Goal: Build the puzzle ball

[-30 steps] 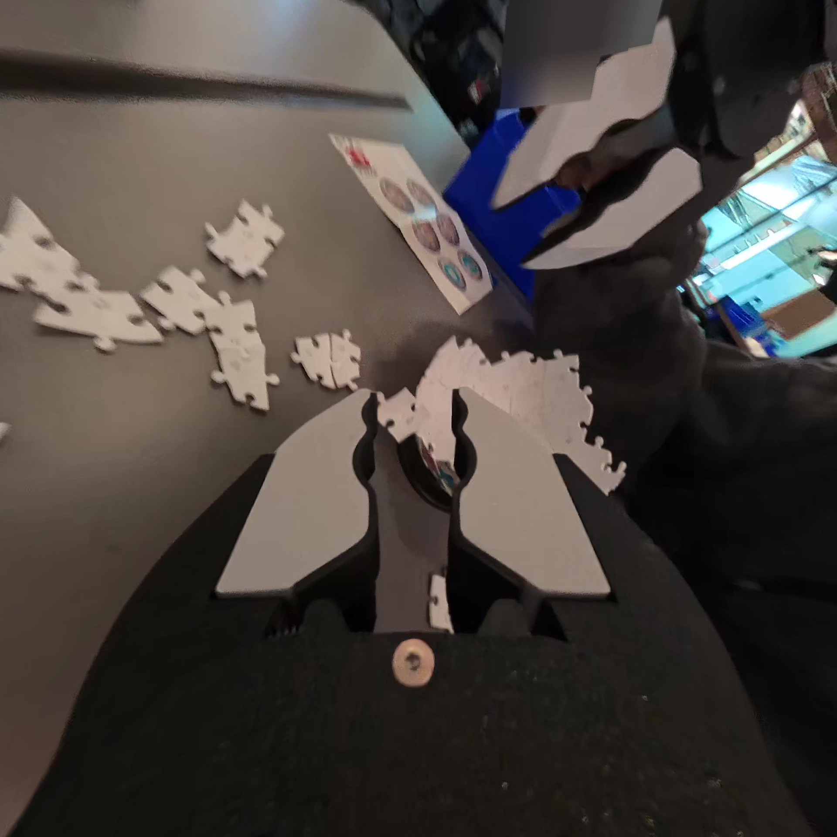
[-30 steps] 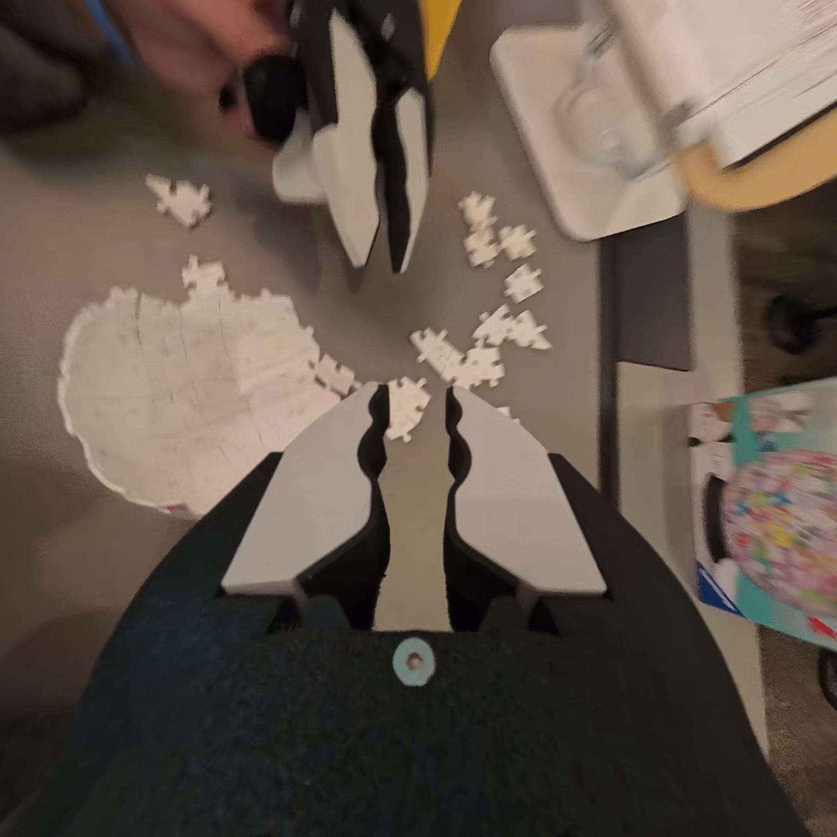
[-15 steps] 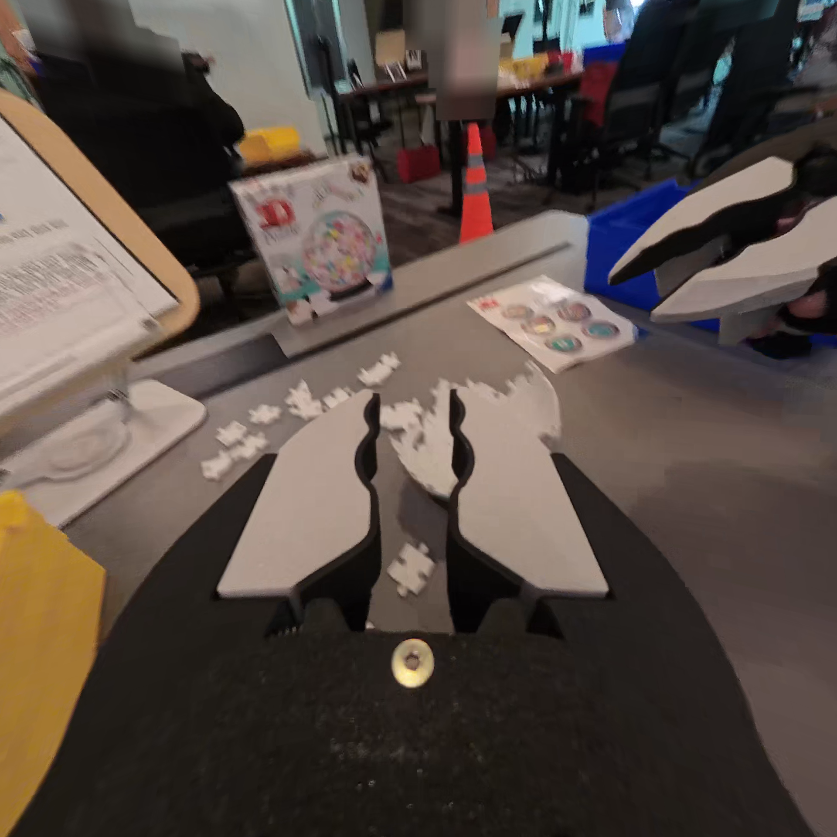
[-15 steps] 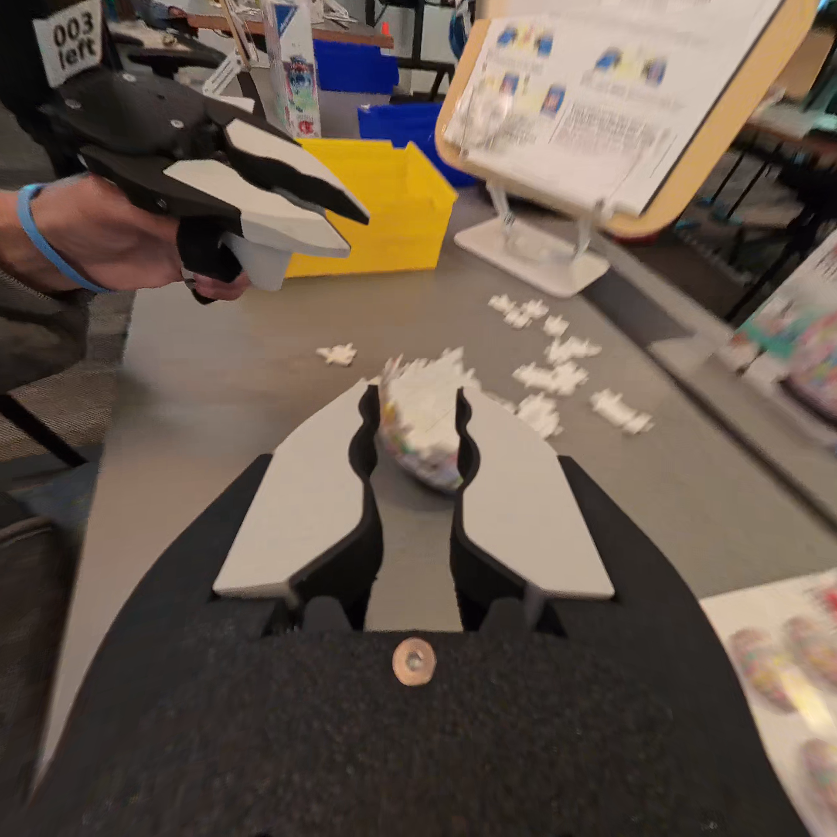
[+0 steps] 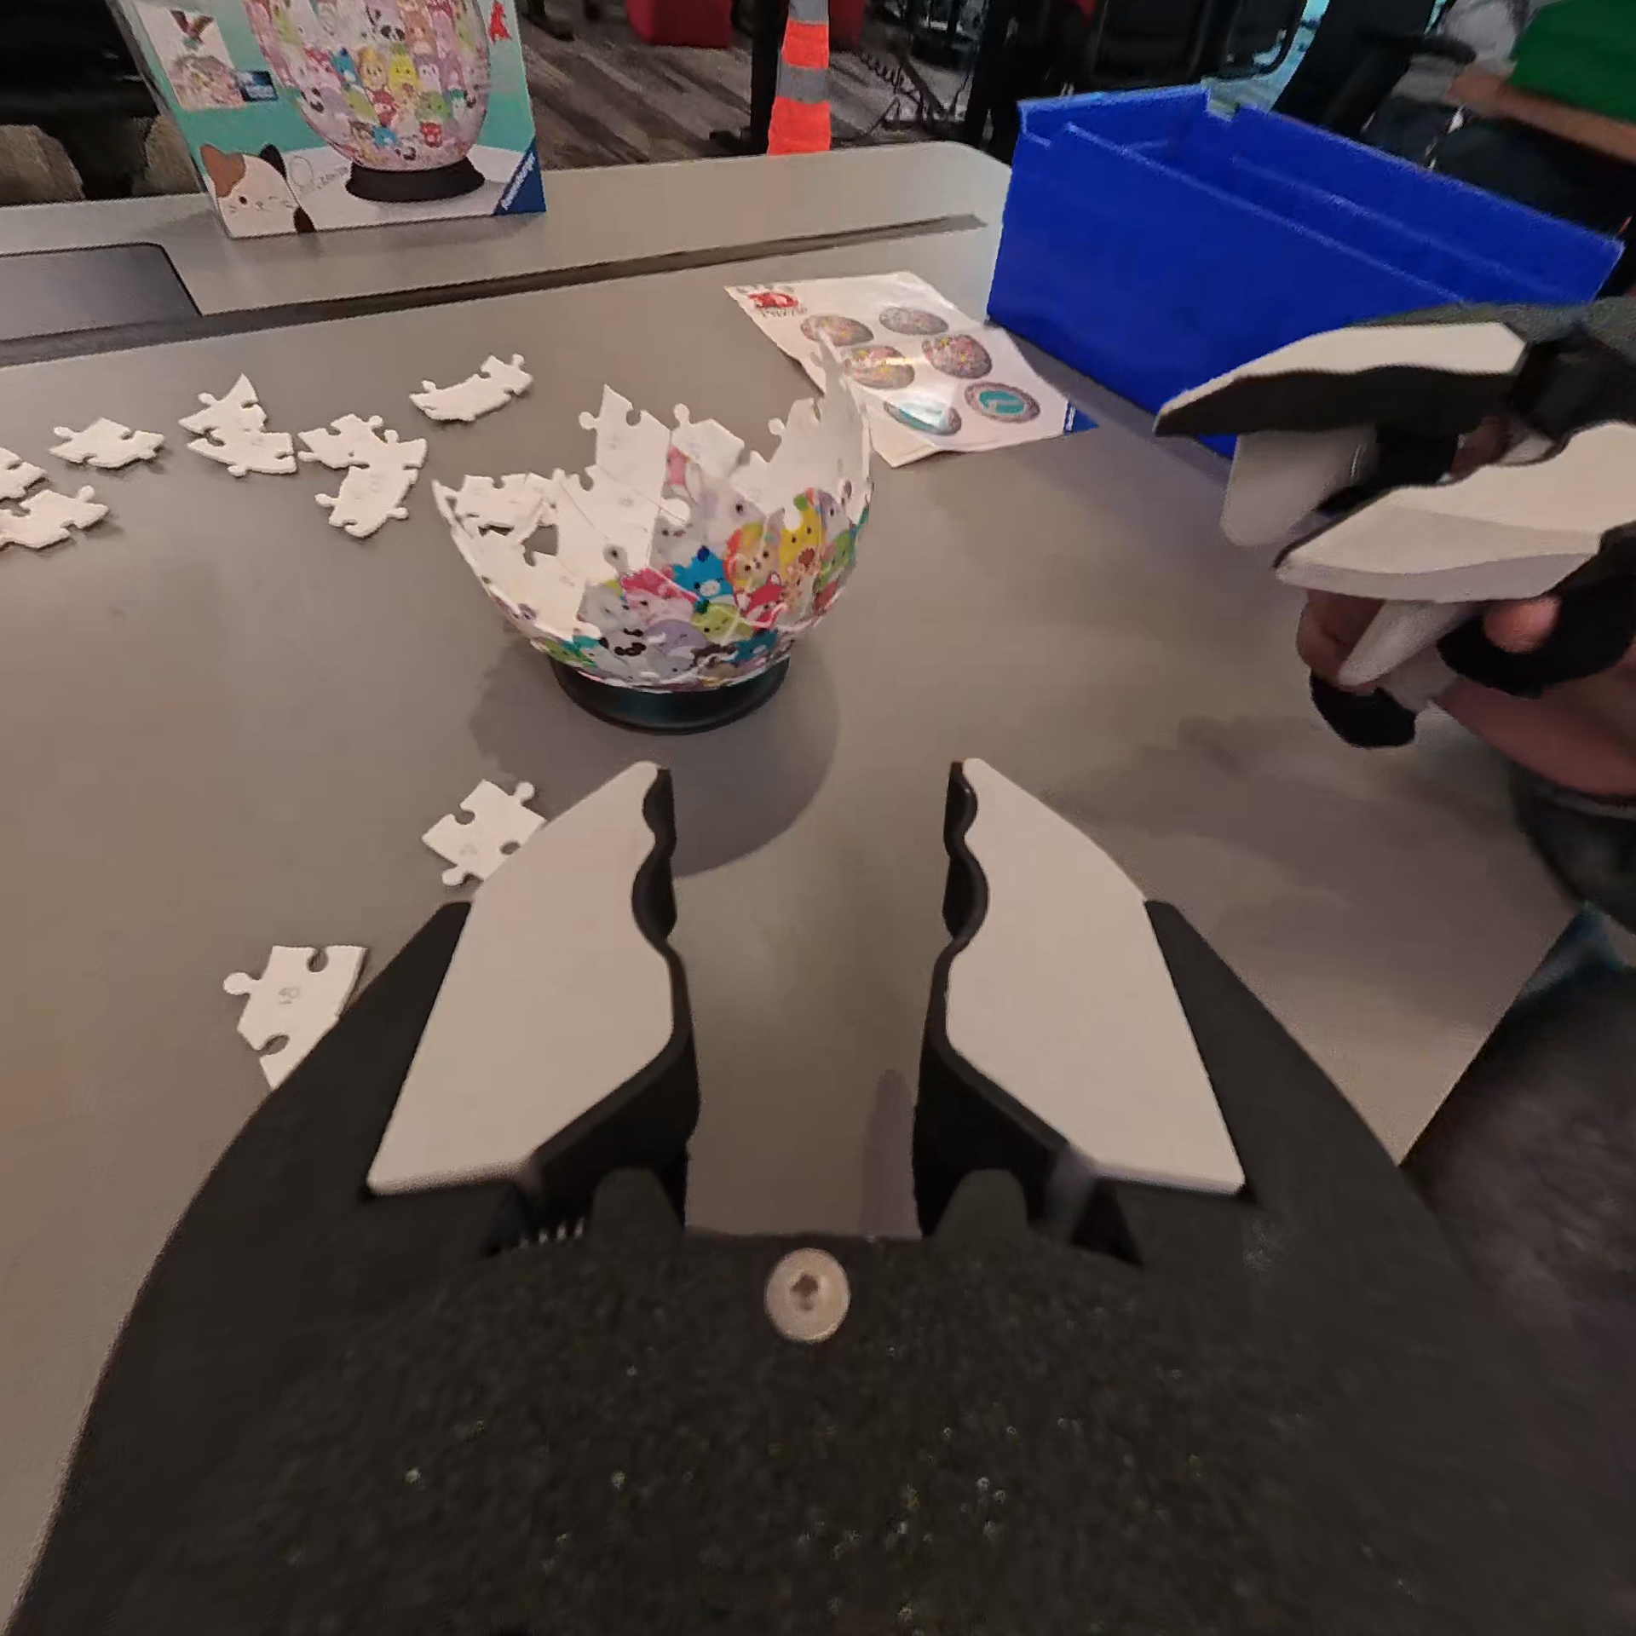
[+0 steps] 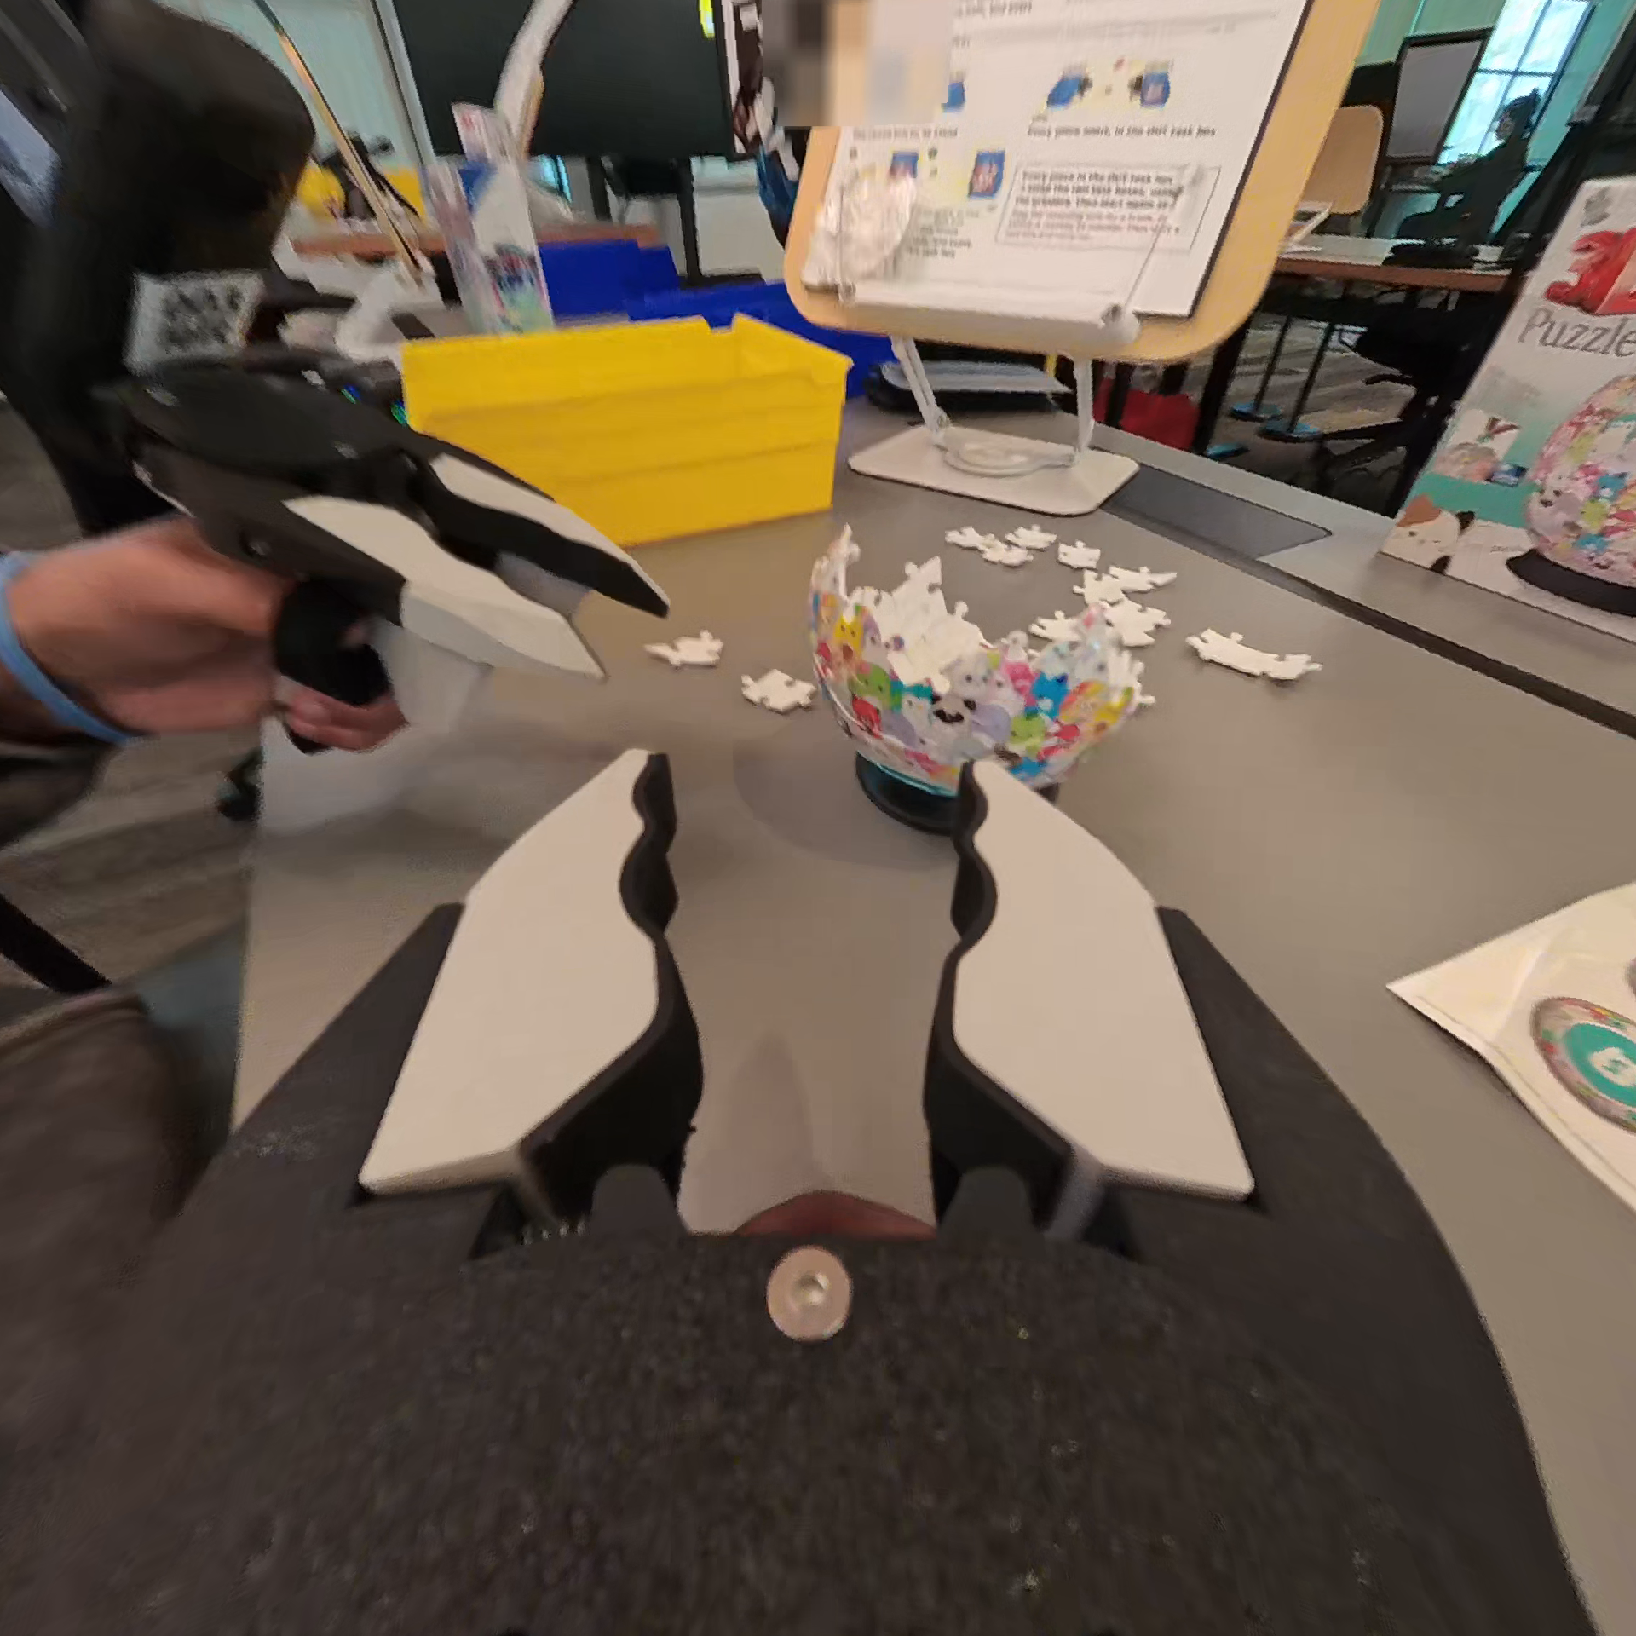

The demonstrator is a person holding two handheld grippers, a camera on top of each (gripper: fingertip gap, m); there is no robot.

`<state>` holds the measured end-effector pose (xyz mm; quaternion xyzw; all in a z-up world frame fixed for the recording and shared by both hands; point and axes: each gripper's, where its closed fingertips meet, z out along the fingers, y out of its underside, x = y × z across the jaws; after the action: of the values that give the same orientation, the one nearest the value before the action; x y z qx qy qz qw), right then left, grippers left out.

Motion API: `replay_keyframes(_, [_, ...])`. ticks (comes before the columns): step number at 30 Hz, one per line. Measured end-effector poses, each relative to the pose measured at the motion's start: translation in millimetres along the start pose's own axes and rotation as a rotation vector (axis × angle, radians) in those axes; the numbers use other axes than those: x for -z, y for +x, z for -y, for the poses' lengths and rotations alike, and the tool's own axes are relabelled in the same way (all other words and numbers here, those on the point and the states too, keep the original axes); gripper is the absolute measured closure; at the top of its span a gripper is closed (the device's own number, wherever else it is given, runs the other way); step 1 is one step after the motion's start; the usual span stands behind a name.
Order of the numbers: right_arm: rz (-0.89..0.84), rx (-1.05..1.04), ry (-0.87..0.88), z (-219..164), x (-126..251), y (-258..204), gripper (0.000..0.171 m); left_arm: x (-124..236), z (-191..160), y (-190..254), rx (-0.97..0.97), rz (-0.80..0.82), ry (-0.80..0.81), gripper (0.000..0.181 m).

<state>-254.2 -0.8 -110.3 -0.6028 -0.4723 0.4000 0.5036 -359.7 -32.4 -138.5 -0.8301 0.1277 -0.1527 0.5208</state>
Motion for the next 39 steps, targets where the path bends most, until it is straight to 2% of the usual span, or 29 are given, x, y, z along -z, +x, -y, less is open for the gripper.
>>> replay_keyframes(2, [-0.037, 0.046, -0.041, -8, 2, 5, 0.109, 0, -3, 4, 0.003, -0.005, -0.003, 0.120])
replay_keyframes(3, [-0.041, 0.062, -0.060, -11, 5, 4, 0.116, 1, -3, 6, 0.008, -0.008, -0.001, 0.120])
replay_keyframes(5, [0.009, 0.088, -0.107, -16, 10, -5, 0.150, 4, -4, 12, 0.004, -0.022, -0.003, 0.123])
replay_keyframes(6, [0.024, 0.103, -0.119, -17, 13, -10, 0.163, 7, -4, 14, -0.008, -0.023, -0.001, 0.138])
replay_keyframes(7, [0.019, 0.116, -0.123, -17, 15, -12, 0.165, 11, -2, 17, -0.021, -0.027, 0.008, 0.172])
replay_keyframes(8, [0.012, 0.130, -0.122, -17, 17, -14, 0.164, 15, -1, 20, -0.024, -0.034, 0.022, 0.181])
replay_keyframes(10, [-0.012, 0.152, -0.117, -17, 19, -16, 0.155, 20, 1, 25, -0.010, -0.042, 0.039, 0.178])
replay_keyframes(12, [0.031, 0.187, -0.149, -22, 21, -27, 0.171, 24, 2, 27, -0.015, -0.032, 0.051, 0.155])
replay_keyframes(15, [-0.006, 0.234, -0.183, -29, 20, -27, 0.171, 25, 3, 34, -0.043, -0.045, 0.054, 0.154])
replay_keyframes(17, [-0.028, 0.231, -0.183, -29, 19, -27, 0.153, 24, 2, 36, -0.047, -0.048, 0.047, 0.156])
replay_keyframes(18, [-0.010, 0.221, -0.197, -31, 20, -29, 0.157, 24, 1, 39, -0.051, -0.068, 0.038, 0.172])
replay_keyframes(19, [0.033, 0.221, -0.206, -33, 20, -34, 0.171, 23, 0, 40, -0.051, -0.078, 0.030, 0.181])
replay_keyframes(20, [0.047, 0.217, -0.207, -35, 20, -36, 0.171, 21, -2, 39, -0.047, -0.074, 0.023, 0.181])
replay_keyframes(21, [0.044, 0.216, -0.216, -36, 20, -35, 0.171, 20, -3, 38, -0.044, -0.068, 0.016, 0.178])
replay_keyframes(23, [0.027, 0.208, -0.221, -37, 20, -31, 0.171, 17, -6, 34, -0.038, -0.060, -0.003, 0.159])
replay_keyframes(26, [0.013, 0.181, -0.187, -31, 21, -25, 0.163, 14, -4, 32, -0.022, -0.075, -0.003, 0.153])
replay_keyframes(29, [0.013, 0.127, -0.169, -28, 21, -17, 0.153, 11, -3, 27, 0.006, -0.074, -0.002, 0.140])
replay_keyframes(33, [0.013, 0.054, -0.159, -31, 16, 3, 0.141, 1, -5, 17, 0.036, -0.083, -0.028, 0.135])
replay_keyframes(36, [0.025, -0.040, -0.155, -35, 12, 19, 0.125, -8, -6, 4, 0.046, -0.068, -0.046, 0.129])
replay_keyframes(39, [0.033, -0.131, -0.146, -35, 10, 31, 0.118, -15, -5, -14, 0.042, -0.038, -0.072, 0.125])
